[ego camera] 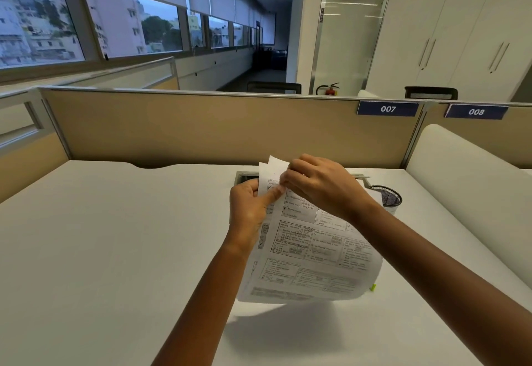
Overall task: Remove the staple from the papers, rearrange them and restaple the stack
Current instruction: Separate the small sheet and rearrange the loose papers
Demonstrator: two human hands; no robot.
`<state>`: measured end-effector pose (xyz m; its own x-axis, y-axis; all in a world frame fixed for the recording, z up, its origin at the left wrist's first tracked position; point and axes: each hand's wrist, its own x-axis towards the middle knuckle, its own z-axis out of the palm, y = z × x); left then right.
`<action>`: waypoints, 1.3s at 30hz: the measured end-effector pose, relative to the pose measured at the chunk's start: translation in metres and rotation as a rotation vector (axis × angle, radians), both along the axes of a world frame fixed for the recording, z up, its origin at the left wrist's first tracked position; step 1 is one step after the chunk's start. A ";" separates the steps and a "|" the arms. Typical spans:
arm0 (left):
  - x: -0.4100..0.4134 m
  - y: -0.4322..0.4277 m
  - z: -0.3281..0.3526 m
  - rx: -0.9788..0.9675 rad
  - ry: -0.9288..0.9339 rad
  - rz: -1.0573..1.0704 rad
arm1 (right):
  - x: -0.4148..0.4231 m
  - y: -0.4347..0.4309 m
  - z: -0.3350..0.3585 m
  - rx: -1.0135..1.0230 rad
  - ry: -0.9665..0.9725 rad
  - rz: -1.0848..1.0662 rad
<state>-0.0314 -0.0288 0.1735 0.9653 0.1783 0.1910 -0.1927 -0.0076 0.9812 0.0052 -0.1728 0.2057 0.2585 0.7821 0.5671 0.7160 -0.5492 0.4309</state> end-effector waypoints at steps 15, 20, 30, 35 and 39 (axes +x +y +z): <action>0.004 -0.004 0.000 0.101 -0.030 -0.034 | 0.001 -0.004 -0.005 -0.010 -0.062 -0.060; 0.002 -0.003 0.000 -0.016 -0.010 -0.083 | 0.000 -0.004 -0.011 0.118 0.100 -0.055; 0.003 -0.002 -0.005 -0.072 0.017 -0.091 | -0.001 -0.003 -0.010 0.101 0.106 -0.030; 0.004 -0.004 -0.004 -0.037 -0.019 -0.088 | -0.002 0.000 -0.006 0.037 0.064 -0.082; 0.008 -0.006 -0.005 0.054 -0.038 0.019 | -0.006 0.004 -0.006 0.047 0.115 -0.132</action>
